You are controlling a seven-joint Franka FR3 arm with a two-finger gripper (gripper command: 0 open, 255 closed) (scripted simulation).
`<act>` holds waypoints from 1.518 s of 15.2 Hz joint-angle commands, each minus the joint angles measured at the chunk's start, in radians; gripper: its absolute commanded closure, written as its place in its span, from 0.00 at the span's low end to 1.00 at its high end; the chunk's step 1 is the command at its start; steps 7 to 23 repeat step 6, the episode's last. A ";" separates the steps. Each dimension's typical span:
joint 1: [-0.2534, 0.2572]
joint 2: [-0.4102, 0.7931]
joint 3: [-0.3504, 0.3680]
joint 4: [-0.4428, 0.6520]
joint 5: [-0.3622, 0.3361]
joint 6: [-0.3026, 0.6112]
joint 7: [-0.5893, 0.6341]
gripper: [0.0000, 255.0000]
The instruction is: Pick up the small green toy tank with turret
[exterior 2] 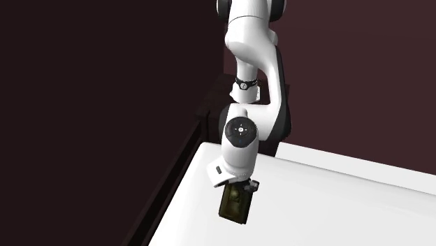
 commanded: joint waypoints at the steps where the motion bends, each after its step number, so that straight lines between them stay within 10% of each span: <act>1: 0.000 -0.019 0.002 -0.002 0.002 -0.016 0.001 1.00; 23: -0.001 -0.047 0.004 -0.002 0.004 -0.045 0.000 1.00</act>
